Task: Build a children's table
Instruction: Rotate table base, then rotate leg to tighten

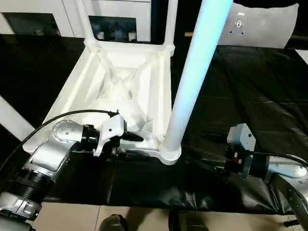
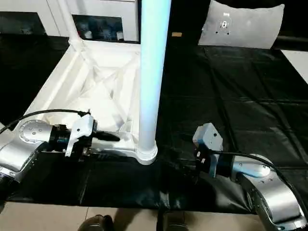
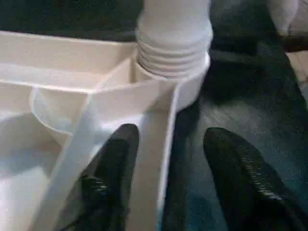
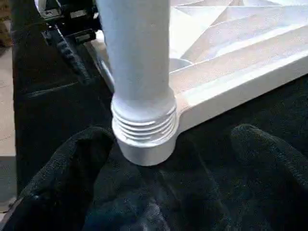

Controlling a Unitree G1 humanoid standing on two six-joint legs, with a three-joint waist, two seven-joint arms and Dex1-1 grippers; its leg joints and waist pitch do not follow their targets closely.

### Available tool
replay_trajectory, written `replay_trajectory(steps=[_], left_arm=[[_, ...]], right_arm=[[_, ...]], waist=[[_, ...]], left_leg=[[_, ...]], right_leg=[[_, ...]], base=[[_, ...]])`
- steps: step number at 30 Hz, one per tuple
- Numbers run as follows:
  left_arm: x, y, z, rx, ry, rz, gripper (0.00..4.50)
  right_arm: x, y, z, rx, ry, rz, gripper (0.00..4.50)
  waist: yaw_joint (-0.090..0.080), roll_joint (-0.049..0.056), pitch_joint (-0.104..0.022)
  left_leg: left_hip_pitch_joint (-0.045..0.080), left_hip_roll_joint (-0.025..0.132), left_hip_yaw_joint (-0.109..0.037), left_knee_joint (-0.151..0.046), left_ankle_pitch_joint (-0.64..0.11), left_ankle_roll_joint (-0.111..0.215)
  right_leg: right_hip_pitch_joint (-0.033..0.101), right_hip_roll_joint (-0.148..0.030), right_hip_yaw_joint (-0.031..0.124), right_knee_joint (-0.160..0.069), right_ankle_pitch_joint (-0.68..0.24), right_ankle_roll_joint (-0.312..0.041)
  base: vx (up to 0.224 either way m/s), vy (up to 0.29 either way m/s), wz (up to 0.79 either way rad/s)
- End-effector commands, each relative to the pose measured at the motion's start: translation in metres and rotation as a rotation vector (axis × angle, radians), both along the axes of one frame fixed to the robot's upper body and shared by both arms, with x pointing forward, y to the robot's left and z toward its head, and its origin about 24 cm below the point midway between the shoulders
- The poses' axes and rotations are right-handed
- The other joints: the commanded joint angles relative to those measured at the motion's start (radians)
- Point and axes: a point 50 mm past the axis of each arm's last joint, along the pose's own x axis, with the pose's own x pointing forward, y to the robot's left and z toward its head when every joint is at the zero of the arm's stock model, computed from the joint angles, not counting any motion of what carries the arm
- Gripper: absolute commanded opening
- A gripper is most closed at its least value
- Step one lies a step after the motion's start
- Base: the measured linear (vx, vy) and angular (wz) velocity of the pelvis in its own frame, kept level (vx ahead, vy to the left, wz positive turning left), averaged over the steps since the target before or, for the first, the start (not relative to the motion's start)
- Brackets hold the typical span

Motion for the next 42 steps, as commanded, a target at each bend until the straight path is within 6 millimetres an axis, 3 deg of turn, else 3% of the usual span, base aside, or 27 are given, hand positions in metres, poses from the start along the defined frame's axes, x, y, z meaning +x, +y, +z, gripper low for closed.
replay_trajectory(steps=[1,2,4,5,7,11,12,13,14,15,16,17,18,19,20,21,22,23,24,25,27,28,30,33,37,38,42], left_arm=[[0.002,0.000,-0.001,0.028,-0.008,-0.023,2.27],[0.003,0.001,-0.001,0.029,-0.007,-0.023,2.01],[0.007,0.001,-0.004,0.041,-0.024,-0.011,1.90],[0.009,0.001,-0.006,0.058,-0.048,0.002,1.90],[0.013,0.000,-0.007,0.079,-0.084,0.019,1.52],[0.017,-0.003,-0.012,0.072,-0.073,0.041,1.42],[0.017,-0.003,-0.013,0.081,-0.068,0.033,1.11],[0.017,-0.002,-0.014,0.091,-0.067,0.030,1.03],[0.018,-0.001,-0.015,0.100,-0.070,0.031,1.03],[0.019,-0.001,-0.015,0.101,-0.070,0.031,0.99],[0.020,0.000,-0.016,0.113,-0.069,0.025,0.85],[0.020,0.001,-0.016,0.116,-0.068,0.022,0.69],[0.020,0.001,-0.014,0.101,-0.047,0.010,0.59],[0.021,0.001,-0.013,0.093,-0.042,0.009,0.58],[0.021,0.001,-0.012,0.083,-0.036,0.007,0.55],[0.021,-0.001,-0.011,0.069,-0.024,0.004,0.25],[0.021,-0.002,-0.011,0.060,-0.011,0.000,0.25],[0.020,-0.003,-0.010,0.056,-0.005,-0.003,0.17],[0.020,-0.003,-0.010,0.053,-0.001,-0.005,0.19],[0.020,-0.003,-0.010,0.053,-0.001,-0.005,0.17],[0.020,-0.005,-0.012,0.069,-0.006,-0.024,0.09],[0.020,-0.006,-0.013,0.075,-0.011,-0.026,0.09],[0.019,-0.007,-0.012,0.064,-0.018,-0.032,0.09],[0.018,-0.009,-0.011,0.049,-0.022,-0.047,0.09],[0.008,-0.016,-0.011,0.046,-0.006,-0.146,0.09],[0.008,-0.016,-0.011,0.046,-0.006,-0.146,0.09],[0.003,-0.020,-0.010,0.084,-0.009,-0.229,0.00]], right_arm=[[-0.003,0.000,0.003,0.003,0.004,0.010,4.50],[-0.004,0.001,0.002,0.004,0.007,0.014,4.50],[-0.005,0.002,0.002,0.004,0.012,0.020,4.50],[-0.005,0.003,0.001,0.004,0.011,0.020,4.50],[-0.005,0.004,0.001,0.003,0.010,0.019,4.50],[-0.006,0.007,0.000,0.007,0.017,0.025,4.50],[-0.006,0.007,0.000,0.007,0.020,0.027,4.50],[-0.007,0.007,0.000,0.005,0.021,0.029,4.50],[-0.007,0.007,0.000,0.004,0.021,0.030,4.50],[-0.007,0.007,0.000,0.004,0.022,0.030,4.50],[-0.006,0.006,0.001,0.002,0.022,0.030,4.50],[-0.006,0.006,0.001,0.002,0.022,0.030,4.50],[-0.006,0.004,0.001,-0.001,0.021,0.028,4.50],[-0.006,0.004,0.002,-0.001,0.021,0.028,4.50],[-0.005,0.004,0.002,0.000,0.021,0.028,4.50],[-0.005,0.004,0.002,0.000,0.020,0.027,4.50],[-0.004,0.004,0.002,0.000,0.018,0.026,4.50],[-0.004,0.004,0.002,0.000,0.016,0.025,4.50],[-0.004,0.004,0.002,0.000,0.014,0.024,4.50],[-0.004,0.004,0.002,0.000,0.014,0.024,4.50],[0.002,0.004,0.004,0.004,-0.013,-0.008,4.50],[0.007,0.004,0.006,0.006,-0.030,-0.028,4.50],[0.012,0.005,0.008,0.004,-0.043,-0.039,4.50],[0.015,0.006,0.008,0.004,-0.043,-0.035,4.50],[0.023,0.019,0.010,0.042,-0.064,0.092,4.50],[0.023,0.019,0.010,0.042,-0.064,0.092,4.50],[0.031,0.024,0.011,0.084,-0.003,0.239,4.15]], waist=[[-0.003,-0.004,-0.078],[-0.003,-0.005,-0.077],[-0.003,-0.007,-0.074],[-0.005,-0.009,-0.073],[-0.006,-0.007,-0.074],[-0.011,-0.009,-0.072],[-0.012,-0.005,-0.068],[-0.016,-0.003,-0.063],[-0.024,0.003,-0.057],[-0.027,0.008,-0.056],[-0.039,0.025,-0.047],[-0.033,0.049,-0.043],[-0.001,0.053,-0.037],[0.032,0.039,-0.044],[0.016,-0.030,-0.058],[0.022,-0.037,-0.061],[0.031,-0.039,-0.069],[0.042,-0.034,-0.076],[0.039,-0.013,-0.072],[0.031,-0.009,-0.078],[0.017,0.000,-0.087],[0.010,-0.001,-0.088],[0.002,-0.001,-0.086],[0.002,-0.001,-0.085],[0.003,-0.002,-0.087],[0.003,-0.006,-0.088],[0.004,-0.007,-0.096]], left_leg=[[0.017,0.011,-0.007,-0.067,-0.333,0.032],[0.017,0.009,-0.007,-0.066,-0.334,0.034],[0.020,0.006,-0.007,-0.062,-0.346,0.034],[0.016,0.005,-0.009,-0.063,-0.347,0.032],[0.021,0.005,-0.011,-0.061,-0.358,0.031],[0.015,0.008,-0.016,-0.067,-0.362,0.037],[0.028,0.008,-0.015,-0.064,-0.396,0.038],[0.036,0.009,-0.017,-0.065,-0.429,0.038],[0.047,0.013,-0.023,-0.068,-0.482,0.038],[0.049,0.018,-0.027,-0.071,-0.514,0.035],[0.058,0.041,-0.040,-0.092,-0.625,0.026],[0.013,0.095,-0.063,-0.164,-0.791,-0.004],[-0.042,0.117,-0.061,-0.208,-0.873,-0.021],[-0.014,0.103,-0.014,-0.218,-0.861,-0.002],[0.067,0.025,-0.021,-0.085,-0.628,-0.033],[0.063,-0.023,-0.028,0.050,-0.272,-0.004],[0.028,-0.017,-0.040,0.029,-0.161,0.013],[-0.002,-0.007,-0.041,-0.017,-0.104,0.015],[-0.004,0.011,-0.037,-0.061,-0.152,-0.004],[0.000,0.018,-0.036,-0.073,-0.247,-0.009],[-0.003,0.026,-0.038,-0.081,-0.287,-0.001],[-0.008,0.023,-0.036,-0.081,-0.298,0.004],[0.000,0.022,-0.029,-0.077,-0.310,0.017],[0.004,0.024,-0.024,-0.075,-0.306,0.024],[0.001,0.026,-0.019,-0.074,-0.270,0.036],[0.000,0.027,-0.018,-0.072,-0.250,0.044],[-0.001,0.030,-0.012,-0.066,-0.165,0.077]], right_leg=[[0.043,-0.052,0.020,-0.104,-0.685,-0.052],[0.043,-0.052,0.019,-0.107,-0.695,-0.046],[0.037,-0.052,0.014,-0.117,-0.741,-0.026],[0.040,-0.052,0.011,-0.118,-0.750,-0.018],[0.037,-0.053,0.005,-0.123,-0.763,-0.008],[0.047,-0.057,-0.005,-0.126,-0.751,-0.009],[0.038,-0.056,-0.013,-0.138,-0.770,-0.007],[0.037,-0.056,-0.026,-0.149,-0.784,-0.004],[0.042,-0.056,-0.052,-0.165,-0.783,0.003],[0.048,-0.056,-0.066,-0.169,-0.775,0.008],[0.063,-0.047,-0.103,-0.173,-0.708,0.006],[0.126,-0.039,-0.100,-0.042,-0.484,-0.035],[0.153,-0.041,-0.074,0.089,-0.323,-0.060],[0.104,-0.028,-0.027,0.123,-0.246,-0.051],[0.033,-0.091,0.041,-0.034,-0.724,-0.008],[0.021,-0.174,0.048,-0.141,-1.127,0.007],[0.057,-0.175,0.061,-0.126,-1.105,0.007],[0.087,-0.150,0.051,-0.093,-0.988,-0.003],[0.069,-0.098,0.025,-0.074,-0.785,-0.050],[0.068,-0.078,0.021,-0.054,-0.623,-0.096],[0.078,-0.073,0.018,-0.034,-0.454,-0.161],[0.082,-0.072,0.015,-0.033,-0.406,-0.180],[0.079,-0.077,0.020,-0.038,-0.399,-0.199],[0.077,-0.080,0.023,-0.043,-0.414,-0.202],[0.079,-0.081,0.024,-0.041,-0.379,-0.207],[0.079,-0.081,0.024,-0.037,-0.357,-0.212],[0.084,-0.077,0.024,-0.019,-0.201,-0.260]], base=[[0.000,0.000,0.00],[0.000,0.000,0.00],[0.000,0.000,0.00],[0.000,0.000,0.00],[0.000,0.000,0.00],[0.000,0.000,0.00],[0.000,0.000,0.00],[0.000,0.000,0.00],[0.000,0.000,0.00],[0.000,0.000,0.00],[0.000,0.000,0.00],[-0.094,0.027,-0.02],[-0.094,0.027,-0.02],[-0.063,-0.027,0.06],[0.000,0.000,0.00],[0.039,-0.080,-0.06],[0.074,-0.063,-0.27],[0.077,-0.076,-0.30],[0.053,-0.028,-0.15],[0.000,0.000,0.00],[0.000,0.000,0.00],[0.000,0.000,0.00],[0.000,0.000,0.00],[0.000,0.000,0.00],[0.000,0.000,0.00],[0.000,0.000,0.00],[0.000,0.000,0.00]])
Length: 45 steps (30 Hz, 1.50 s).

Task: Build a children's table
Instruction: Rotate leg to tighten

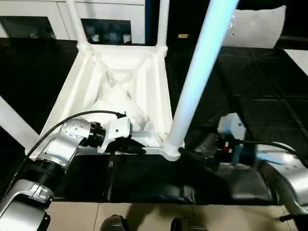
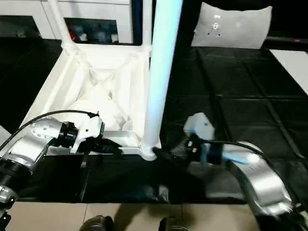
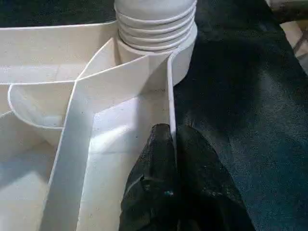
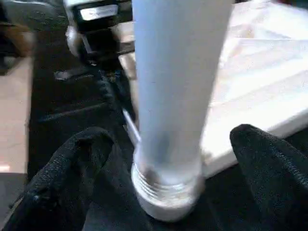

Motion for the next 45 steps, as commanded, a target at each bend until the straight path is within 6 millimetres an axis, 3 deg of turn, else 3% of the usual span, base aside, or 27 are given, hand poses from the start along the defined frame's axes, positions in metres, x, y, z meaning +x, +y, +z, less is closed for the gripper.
replay_trajectory(steps=[1,3,5,7,10,14,17,24,32,33,35,36,38,39,42,44,45], left_arm=[[-0.010,-0.012,-0.002,0.030,0.010,-0.138,0.00],[-0.010,-0.013,0.000,0.040,0.005,-0.153,0.00],[-0.010,-0.013,0.000,0.043,0.005,-0.156,0.00],[-0.009,-0.014,0.001,0.053,-0.002,-0.162,0.00],[-0.009,-0.013,0.001,0.061,-0.003,-0.166,0.00],[-0.008,-0.013,0.002,0.066,-0.003,-0.165,0.00],[-0.007,-0.013,0.002,0.068,-0.003,-0.163,0.00],[-0.005,-0.013,0.002,0.068,-0.005,-0.154,0.00],[-0.002,-0.018,0.006,0.036,0.006,-0.087,0.00],[0.001,-0.022,0.008,0.015,0.010,-0.038,0.00],[0.002,-0.027,0.010,-0.008,0.013,0.004,0.00],[0.005,-0.037,0.012,-0.032,0.006,0.074,0.00],[0.008,-0.044,0.013,-0.047,-0.003,0.124,0.00],[0.010,-0.050,0.013,-0.056,-0.013,0.181,0.00],[0.017,-0.064,0.014,-0.085,-0.035,0.292,0.00],[0.021,-0.081,0.016,-0.132,-0.029,0.394,0.00],[0.022,-0.086,0.017,-0.141,-0.031,0.414,0.00]], right_arm=[[0.002,0.002,0.001,0.007,0.022,0.093,4.12],[0.004,0.002,0.000,-0.011,0.045,0.146,3.85],[0.005,0.002,-0.001,-0.015,0.048,0.156,3.69],[0.010,0.002,-0.003,-0.026,0.068,0.195,3.54],[0.016,0.002,-0.003,-0.021,0.081,0.215,3.24],[0.022,0.001,-0.004,-0.034,0.082,0.225,2.82],[0.023,0.002,-0.003,-0.036,0.084,0.244,2.76],[0.023,0.004,-0.004,-0.030,0.097,0.278,2.09],[0.015,0.012,-0.006,0.053,0.154,0.262,1.96],[0.012,0.019,-0.007,0.072,0.152,0.219,1.95],[0.012,0.026,-0.010,0.068,0.136,0.146,1.95],[0.014,0.039,-0.013,0.071,0.122,0.015,1.95],[0.018,0.047,-0.013,0.092,0.132,-0.091,1.95],[0.022,0.054,-0.012,0.122,0.148,-0.182,1.95],[0.028,0.068,-0.011,0.147,0.161,-0.332,1.95],[0.035,0.085,-0.009,0.165,0.162,-0.484,1.95],[0.037,0.090,-0.008,0.176,0.170,-0.522,1.95]], waist=[[-0.002,-0.002,-0.084],[0.002,-0.002,-0.085],[0.005,-0.005,-0.083],[0.009,-0.004,-0.079],[0.013,-0.005,-0.078],[0.015,-0.005,-0.079],[0.016,-0.007,-0.080],[0.017,-0.006,-0.077],[0.018,-0.005,-0.070],[0.018,0.002,-0.066],[0.017,0.002,-0.063],[0.013,0.003,-0.058],[0.007,0.001,-0.054],[-0.007,0.002,-0.049],[-0.020,0.004,-0.049],[-0.033,0.003,-0.049],[-0.039,0.001,-0.053]], left_leg=[[0.009,0.033,0.000,-0.062,-0.156,0.080],[0.010,0.034,0.007,-0.057,-0.101,0.120],[0.010,0.035,0.009,-0.058,-0.109,0.122],[0.013,0.037,0.010,-0.060,-0.157,0.103],[0.014,0.038,0.011,-0.061,-0.174,0.083],[0.013,0.038,0.012,-0.062,-0.165,0.075],[0.011,0.037,0.012,-0.061,-0.150,0.081],[0.013,0.039,0.013,-0.064,-0.172,0.076],[0.014,0.040,0.012,-0.068,-0.188,0.071],[0.013,0.040,0.010,-0.071,-0.203,0.062],[0.016,0.042,0.010,-0.075,-0.212,0.046],[0.012,0.040,0.008,-0.079,-0.234,0.034],[0.017,0.036,0.005,-0.083,-0.289,0.005],[0.012,0.032,-0.001,-0.087,-0.329,-0.024],[0.010,0.030,-0.007,-0.089,-0.354,-0.030],[0.012,0.029,-0.005,-0.089,-0.351,-0.042],[0.006,0.026,-0.006,-0.089,-0.320,-0.035]], right_leg=[[0.052,-0.048,0.048,-0.071,-0.100,-0.269],[0.049,-0.047,0.048,-0.062,-0.006,-0.299],[0.050,-0.048,0.048,-0.063,-0.021,-0.300],[0.048,-0.052,0.048,-0.071,-0.102,-0.291],[0.047,-0.053,0.049,-0.075,-0.149,-0.276],[0.046,-0.052,0.049,-0.073,-0.138,-0.273],[0.048,-0.052,0.049,-0.070,-0.114,-0.277],[0.045,-0.053,0.049,-0.075,-0.155,-0.271],[0.042,-0.053,0.051,-0.079,-0.175,-0.267],[0.039,-0.054,0.050,-0.082,-0.205,-0.260],[0.037,-0.052,0.053,-0.082,-0.214,-0.251],[0.036,-0.052,0.052,-0.085,-0.248,-0.242],[0.031,-0.052,0.050,-0.096,-0.357,-0.209],[0.029,-0.053,0.048,-0.104,-0.444,-0.175],[0.029,-0.055,0.045,-0.112,-0.484,-0.143],[0.018,-0.052,0.047,-0.113,-0.463,-0.148],[0.023,-0.050,0.047,-0.111,-0.438,-0.138]], base=[[0.000,0.000,0.00],[0.000,0.000,0.00],[0.000,0.000,0.00],[0.000,0.000,0.00],[0.000,0.000,0.00],[0.000,0.000,0.00],[0.000,0.000,0.00],[0.000,0.000,0.00],[0.000,0.000,0.00],[0.000,0.000,0.00],[0.000,0.000,0.00],[0.000,0.000,0.00],[0.000,0.000,0.00],[0.000,0.000,0.00],[0.000,0.000,0.00],[0.000,0.000,0.00],[0.000,0.000,0.00]])
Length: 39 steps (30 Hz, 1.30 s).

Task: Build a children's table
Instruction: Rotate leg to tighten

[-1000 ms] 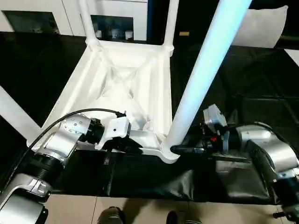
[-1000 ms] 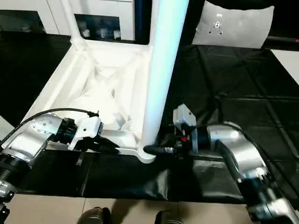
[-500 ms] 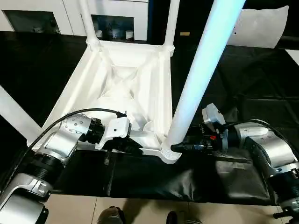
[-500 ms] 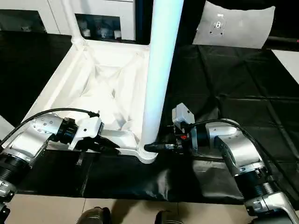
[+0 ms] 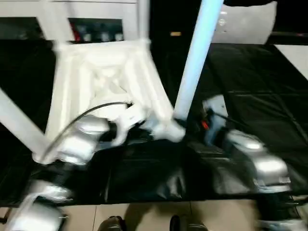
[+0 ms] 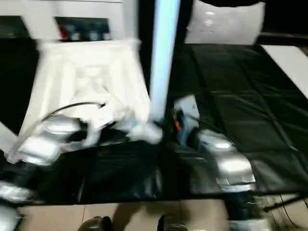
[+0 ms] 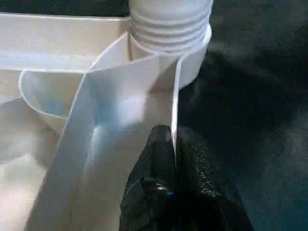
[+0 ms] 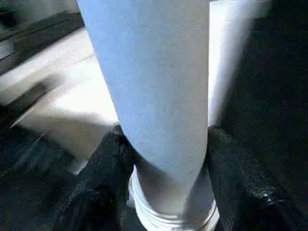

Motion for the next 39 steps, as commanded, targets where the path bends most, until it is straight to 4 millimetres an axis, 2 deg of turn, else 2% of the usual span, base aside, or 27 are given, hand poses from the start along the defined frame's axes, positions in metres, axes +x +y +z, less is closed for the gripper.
replay_trajectory(steps=[1,2,5,6,9,10,12,13,15,16,17,19,21,24,26,29,30,32,33,35,36,39], left_arm=[[-0.002,-0.039,0.014,-0.081,-0.058,-0.030,0.00],[0.000,-0.050,0.016,-0.097,-0.071,0.001,0.00],[0.001,-0.055,0.017,-0.107,-0.084,0.031,0.00],[0.001,-0.053,0.016,-0.092,-0.089,0.032,0.00],[0.002,-0.045,0.013,-0.056,-0.085,0.043,0.00],[0.002,-0.036,0.010,-0.030,-0.088,0.041,0.00],[0.002,-0.030,0.009,-0.014,-0.094,0.033,0.00],[0.002,-0.029,0.009,-0.012,-0.095,0.032,0.00],[0.001,-0.014,0.008,0.023,-0.106,-0.024,0.00],[0.000,-0.010,0.007,0.029,-0.100,-0.037,0.00],[-0.001,-0.006,0.007,0.039,-0.101,-0.056,0.00],[-0.005,0.000,0.006,0.051,-0.096,-0.127,0.00],[-0.010,0.007,0.006,0.051,-0.092,-0.221,0.00],[-0.013,0.014,0.005,0.077,-0.070,-0.285,0.00],[-0.015,0.016,0.005,0.083,-0.059,-0.314,0.00],[-0.023,0.021,0.004,0.096,-0.029,-0.438,0.00],[-0.025,0.023,0.004,0.100,-0.020,-0.486,0.00],[-0.028,0.024,0.004,0.114,-0.015,-0.536,0.00],[-0.029,0.025,0.005,0.125,-0.016,-0.563,0.00],[-0.030,0.025,0.005,0.134,-0.012,-0.588,0.00],[-0.030,0.025,0.005,0.136,-0.010,-0.594,0.00],[-0.031,0.025,0.005,0.141,-0.009,-0.611,0.00]], right_arm=[[-0.009,0.050,0.002,0.061,0.046,0.133,1.95],[-0.006,0.061,0.006,0.089,0.046,0.072,1.95],[-0.005,0.063,0.008,0.096,0.029,0.038,1.95],[-0.005,0.058,0.009,0.104,0.013,0.047,2.51],[-0.007,0.047,0.009,0.097,-0.001,0.051,2.71],[-0.008,0.036,0.008,0.093,-0.009,0.055,2.85],[-0.008,0.027,0.008,0.088,-0.016,0.061,3.10],[-0.008,0.026,0.008,0.088,-0.017,0.062,3.10],[-0.010,0.001,0.006,-0.003,-0.074,0.142,3.46],[-0.010,-0.005,0.006,-0.021,-0.085,0.162,3.53],[-0.010,-0.012,0.006,-0.037,-0.088,0.173,3.53],[-0.008,-0.025,0.007,-0.084,-0.105,0.211,3.57],[-0.008,-0.036,0.010,-0.127,-0.128,0.290,3.96],[-0.009,-0.042,0.015,-0.135,-0.150,0.389,3.96],[-0.010,-0.044,0.017,-0.143,-0.156,0.431,3.96],[-0.015,-0.048,0.017,-0.135,-0.135,0.594,3.96],[-0.017,-0.050,0.017,-0.128,-0.114,0.659,3.96],[-0.018,-0.051,0.016,-0.126,-0.083,0.730,3.60],[-0.017,-0.052,0.016,-0.126,-0.068,0.767,3.60],[-0.016,-0.052,0.015,-0.126,-0.049,0.804,3.41],[-0.015,-0.052,0.015,-0.128,-0.045,0.814,3.16],[-0.014,-0.052,0.015,-0.125,-0.036,0.843,3.10]], waist=[[0.003,0.001,-0.055],[0.000,0.001,-0.053],[-0.001,0.003,-0.058],[0.000,-0.001,-0.058],[0.002,0.000,-0.060],[0.004,0.000,-0.060],[0.008,0.000,-0.059],[0.009,0.000,-0.059],[0.013,-0.001,-0.058],[0.014,0.000,-0.057],[0.012,-0.004,-0.056],[0.009,-0.001,-0.055],[0.010,-0.003,-0.053],[0.014,0.000,-0.052],[0.015,-0.001,-0.052],[0.020,-0.001,-0.056],[0.022,-0.005,-0.055],[0.026,-0.006,-0.056],[0.030,-0.004,-0.056],[0.034,-0.005,-0.053],[0.037,-0.008,-0.053],[0.039,-0.007,-0.053]], left_leg=[[0.013,0.024,-0.018,-0.087,-0.312,-0.032],[0.014,0.026,-0.014,-0.087,-0.305,-0.022],[0.014,0.027,-0.011,-0.087,-0.263,-0.002],[0.012,0.025,-0.007,-0.086,-0.242,0.011],[0.009,0.024,-0.004,-0.082,-0.187,0.034],[0.009,0.024,-0.003,-0.081,-0.169,0.046],[0.009,0.025,-0.001,-0.080,-0.149,0.063],[0.009,0.025,-0.001,-0.080,-0.145,0.069],[0.009,0.026,-0.002,-0.081,-0.152,0.073],[0.012,0.027,0.000,-0.080,-0.156,0.080],[0.009,0.028,0.001,-0.080,-0.153,0.083],[0.008,0.030,-0.002,-0.082,-0.165,0.080],[0.012,0.031,0.000,-0.081,-0.184,0.081],[0.017,0.035,0.003,-0.080,-0.170,0.092],[0.016,0.036,0.003,-0.081,-0.159,0.097],[0.018,0.037,0.004,-0.078,-0.121,0.121],[0.017,0.037,0.005,-0.076,-0.111,0.136],[0.017,0.037,0.007,-0.074,-0.096,0.149],[0.019,0.039,0.008,-0.074,-0.093,0.153],[0.019,0.041,0.010,-0.075,-0.104,0.149],[0.021,0.043,0.010,-0.076,-0.107,0.140],[0.021,0.044,0.010,-0.077,-0.119,0.130]], right_leg=[[0.035,-0.046,0.045,-0.103,-0.414,-0.143],[0.030,-0.044,0.047,-0.104,-0.371,-0.150],[0.036,-0.039,0.046,-0.100,-0.268,-0.167],[0.038,-0.040,0.048,-0.099,-0.227,-0.172],[0.044,-0.039,0.049,-0.092,-0.148,-0.188],[0.046,-0.039,0.049,-0.090,-0.117,-0.197],[0.049,-0.039,0.050,-0.087,-0.080,-0.209],[0.050,-0.039,0.049,-0.086,-0.078,-0.216],[0.052,-0.040,0.047,-0.090,-0.093,-0.214],[0.052,-0.040,0.049,-0.089,-0.090,-0.216],[0.053,-0.040,0.049,-0.088,-0.085,-0.218],[0.052,-0.042,0.046,-0.089,-0.110,-0.230],[0.048,-0.043,0.048,-0.092,-0.129,-0.239],[0.045,-0.043,0.050,-0.087,-0.099,-0.259],[0.047,-0.042,0.050,-0.084,-0.084,-0.266],[0.050,-0.042,0.049,-0.076,-0.020,-0.292],[0.051,-0.043,0.049,-0.074,0.002,-0.303],[0.050,-0.045,0.049,-0.070,0.023,-0.311],[0.050,-0.045,0.049,-0.069,0.022,-0.315],[0.048,-0.045,0.048,-0.071,-0.008,-0.315],[0.046,-0.046,0.049,-0.071,-0.024,-0.314],[0.046,-0.047,0.049,-0.072,-0.044,-0.312]], base=[[0.000,0.000,0.00],[0.000,0.000,0.00],[0.000,0.000,0.00],[0.000,0.000,0.00],[0.000,0.000,0.00],[0.000,0.000,0.00],[0.000,0.000,0.00],[0.000,0.000,0.00],[0.000,0.000,0.00],[0.000,0.000,0.00],[0.000,0.000,0.00],[0.000,0.000,0.00],[0.000,0.000,0.00],[0.000,0.000,0.00],[0.000,0.000,0.00],[0.000,0.000,0.00],[0.000,0.000,0.00],[0.000,0.000,0.00],[0.000,0.000,0.00],[0.000,0.000,0.00],[0.000,0.000,0.00],[0.000,0.000,0.00]])
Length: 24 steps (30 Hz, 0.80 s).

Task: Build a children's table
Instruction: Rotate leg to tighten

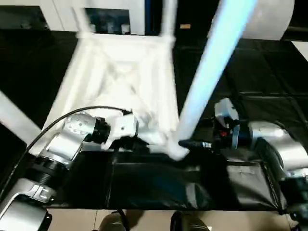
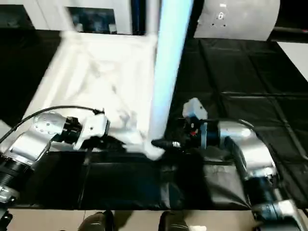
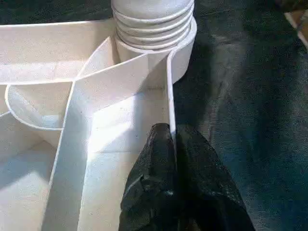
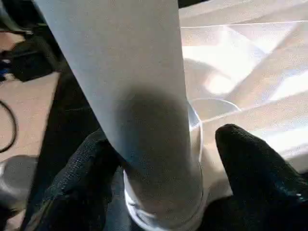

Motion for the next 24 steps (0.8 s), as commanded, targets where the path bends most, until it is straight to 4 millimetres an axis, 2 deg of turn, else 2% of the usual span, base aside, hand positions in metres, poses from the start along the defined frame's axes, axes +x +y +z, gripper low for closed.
replay_trajectory(steps=[1,6,7,10,13,17,19,20,21,23,24], left_arm=[[-0.008,-0.009,-0.006,0.055,0.032,-0.119,0.00],[-0.008,-0.007,-0.006,0.058,0.032,-0.132,0.00],[-0.008,-0.007,-0.006,0.058,0.032,-0.133,0.00],[-0.008,-0.006,-0.006,0.059,0.029,-0.134,0.00],[-0.007,-0.005,-0.006,0.063,0.027,-0.130,0.00],[-0.005,-0.005,-0.006,0.062,0.024,-0.106,0.00],[0.000,-0.007,-0.004,0.050,0.022,-0.040,0.00],[0.006,-0.013,-0.001,0.010,0.019,0.054,0.00],[0.008,-0.015,0.000,-0.005,0.019,0.078,0.00],[0.009,-0.018,0.001,-0.017,0.020,0.100,0.00],[0.012,-0.026,0.004,-0.042,0.014,0.152,0.00]], right_arm=[[0.002,-0.002,0.002,-0.008,0.009,0.040,2.88],[0.001,0.002,0.001,-0.001,0.035,0.096,2.64],[0.001,0.002,0.000,0.000,0.040,0.105,2.34],[0.001,0.003,-0.001,0.001,0.051,0.125,2.17],[0.001,0.004,-0.001,0.004,0.058,0.135,2.07],[0.000,0.006,-0.002,0.025,0.078,0.131,2.05],[-0.002,0.010,-0.002,0.060,0.093,0.084,2.04],[-0.003,0.018,-0.003,0.066,0.073,0.002,2.04],[-0.002,0.021,-0.003,0.064,0.063,-0.028,2.04],[-0.001,0.025,-0.004,0.061,0.056,-0.070,2.04],[0.002,0.037,-0.005,0.086,0.063,-0.185,2.03]], waist=[[-0.008,-0.006,-0.063],[-0.009,-0.008,-0.063],[-0.009,-0.008,-0.063],[-0.007,-0.009,-0.063],[-0.005,-0.008,-0.061],[-0.005,-0.009,-0.060],[-0.006,-0.007,-0.059],[-0.006,-0.004,-0.056],[-0.008,-0.009,-0.051],[-0.011,-0.011,-0.050],[-0.017,-0.005,-0.045]], left_leg=[[0.024,0.042,0.000,-0.056,-0.120,0.120],[0.025,0.041,0.001,-0.055,-0.103,0.122],[0.024,0.041,0.002,-0.055,-0.097,0.124],[0.024,0.041,0.002,-0.053,-0.080,0.136],[0.025,0.042,0.003,-0.054,-0.091,0.134],[0.026,0.042,0.002,-0.056,-0.116,0.116],[0.026,0.043,0.002,-0.058,-0.115,0.112],[0.025,0.042,0.001,-0.059,-0.117,0.106],[0.026,0.042,0.000,-0.064,-0.154,0.081],[0.024,0.039,-0.002,-0.067,-0.183,0.060],[0.023,0.039,-0.004,-0.073,-0.212,0.032]], right_leg=[[0.052,-0.047,0.047,-0.049,-0.057,-0.313],[0.051,-0.048,0.049,-0.049,-0.048,-0.310],[0.051,-0.048,0.049,-0.048,-0.042,-0.310],[0.052,-0.047,0.048,-0.045,-0.021,-0.317],[0.050,-0.047,0.048,-0.047,-0.037,-0.315],[0.050,-0.049,0.049,-0.052,-0.082,-0.308],[0.049,-0.047,0.050,-0.051,-0.078,-0.307],[0.048,-0.048,0.050,-0.052,-0.086,-0.306],[0.046,-0.051,0.052,-0.062,-0.150,-0.290],[0.047,-0.053,0.051,-0.069,-0.221,-0.267],[0.045,-0.050,0.054,-0.075,-0.277,-0.241]], base=[[0.000,0.000,0.00],[0.000,0.000,0.00],[0.000,0.000,0.00],[0.000,0.000,0.00],[0.000,0.000,0.00],[0.000,0.000,0.00],[0.000,0.000,0.00],[0.000,0.000,0.00],[0.000,0.000,0.00],[0.000,0.000,0.00],[0.000,0.000,0.00]])
